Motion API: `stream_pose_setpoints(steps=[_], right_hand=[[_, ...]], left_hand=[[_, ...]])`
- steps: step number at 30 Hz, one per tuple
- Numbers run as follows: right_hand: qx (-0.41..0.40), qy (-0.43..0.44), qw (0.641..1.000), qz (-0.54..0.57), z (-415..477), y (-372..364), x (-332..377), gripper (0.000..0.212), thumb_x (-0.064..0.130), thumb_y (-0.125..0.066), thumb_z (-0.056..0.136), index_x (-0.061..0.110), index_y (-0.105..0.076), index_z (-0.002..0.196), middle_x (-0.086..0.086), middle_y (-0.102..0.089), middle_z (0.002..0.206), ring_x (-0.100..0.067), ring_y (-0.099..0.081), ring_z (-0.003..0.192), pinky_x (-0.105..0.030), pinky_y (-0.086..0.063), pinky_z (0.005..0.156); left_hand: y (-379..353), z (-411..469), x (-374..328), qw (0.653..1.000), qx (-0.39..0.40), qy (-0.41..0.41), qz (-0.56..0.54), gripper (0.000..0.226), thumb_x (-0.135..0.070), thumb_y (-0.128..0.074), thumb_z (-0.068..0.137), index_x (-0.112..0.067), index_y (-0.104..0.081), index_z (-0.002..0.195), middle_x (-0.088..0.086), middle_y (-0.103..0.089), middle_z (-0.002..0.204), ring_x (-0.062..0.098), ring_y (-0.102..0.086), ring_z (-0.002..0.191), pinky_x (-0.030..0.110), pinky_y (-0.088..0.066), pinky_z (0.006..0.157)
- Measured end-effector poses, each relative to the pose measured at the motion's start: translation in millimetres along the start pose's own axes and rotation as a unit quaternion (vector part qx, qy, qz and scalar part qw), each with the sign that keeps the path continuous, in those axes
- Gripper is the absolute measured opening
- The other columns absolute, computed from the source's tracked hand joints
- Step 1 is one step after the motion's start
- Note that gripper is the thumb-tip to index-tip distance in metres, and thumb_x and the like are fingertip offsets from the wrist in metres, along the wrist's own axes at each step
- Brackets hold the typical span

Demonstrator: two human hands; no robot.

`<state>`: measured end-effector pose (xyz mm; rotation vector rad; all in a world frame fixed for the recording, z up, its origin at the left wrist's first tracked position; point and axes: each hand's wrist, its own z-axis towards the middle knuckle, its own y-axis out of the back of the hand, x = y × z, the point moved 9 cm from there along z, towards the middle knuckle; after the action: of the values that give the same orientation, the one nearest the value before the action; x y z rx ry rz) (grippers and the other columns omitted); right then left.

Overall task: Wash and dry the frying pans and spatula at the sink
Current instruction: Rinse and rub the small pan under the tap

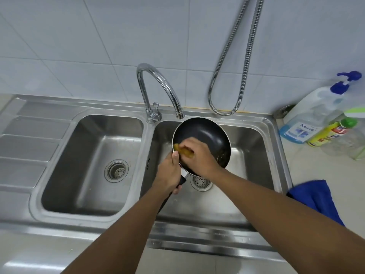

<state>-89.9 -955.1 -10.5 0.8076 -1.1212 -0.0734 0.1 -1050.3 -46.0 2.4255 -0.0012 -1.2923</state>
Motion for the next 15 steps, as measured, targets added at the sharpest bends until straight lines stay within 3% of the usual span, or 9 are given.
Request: stream_pose_setpoints(steps=[2,6,10,13,15], right_hand=[[0.057,0.011,0.998,-0.022,-16.6,-8.9,-9.5,0.02,0.007,-0.078,0.079,0.013,-0.074,0.098,-0.001,-0.065,0.102,-0.019,-0.063,0.093,-0.028,-0.051,0.085],[0.109,-0.067,0.984,-0.122,-31.6,8.6,-55.9,0.028,0.006,-0.073,0.079,0.017,-0.072,0.104,-0.002,-0.059,0.109,-0.026,-0.057,0.103,-0.023,-0.039,0.089],[0.112,-0.121,0.975,-0.147,-18.3,33.3,-61.8,0.038,0.005,-0.057,0.09,0.016,-0.053,0.126,-0.011,-0.058,0.118,-0.032,-0.058,0.101,-0.039,-0.047,0.086],[0.103,-0.141,0.964,-0.2,-4.6,34.5,-52.5,0.037,0.027,-0.053,0.103,0.019,-0.042,0.137,-0.015,-0.052,0.125,-0.037,-0.059,0.102,-0.048,-0.051,0.087],[0.091,-0.178,0.957,-0.209,1.1,33.2,-48.8,0.039,0.05,-0.046,0.104,0.017,-0.05,0.126,-0.015,-0.053,0.123,-0.041,-0.06,0.104,-0.05,-0.051,0.09]], left_hand=[[10.6,4.2,3.9,1.0,-0.014,0.012,-0.002,0.051,-0.062,-0.019,0.103,-0.026,-0.054,0.11,0.024,-0.067,0.089,0.026,-0.058,0.041,0.026,-0.044,0.038],[20.3,5.3,5.7,1.0,-0.028,0.008,0.011,0.05,-0.062,-0.019,0.103,-0.03,-0.054,0.119,0.021,-0.066,0.097,0.026,-0.059,0.044,0.025,-0.044,0.038],[11.0,-4.6,4.0,1.0,-0.018,0.009,0.018,0.052,-0.06,-0.019,0.104,-0.024,-0.053,0.122,0.017,-0.063,0.099,0.024,-0.058,0.047,0.026,-0.046,0.039],[-1.3,-13.3,-3.9,1.0,-0.009,-0.009,0.016,0.048,-0.056,-0.019,0.106,-0.025,-0.052,0.12,0.015,-0.064,0.094,0.024,-0.056,0.046,0.027,-0.046,0.038],[-10.6,-18.2,-11.8,1.0,0.002,-0.024,0.02,0.045,-0.055,-0.02,0.106,-0.025,-0.051,0.116,0.017,-0.065,0.089,0.024,-0.055,0.044,0.027,-0.045,0.037]])
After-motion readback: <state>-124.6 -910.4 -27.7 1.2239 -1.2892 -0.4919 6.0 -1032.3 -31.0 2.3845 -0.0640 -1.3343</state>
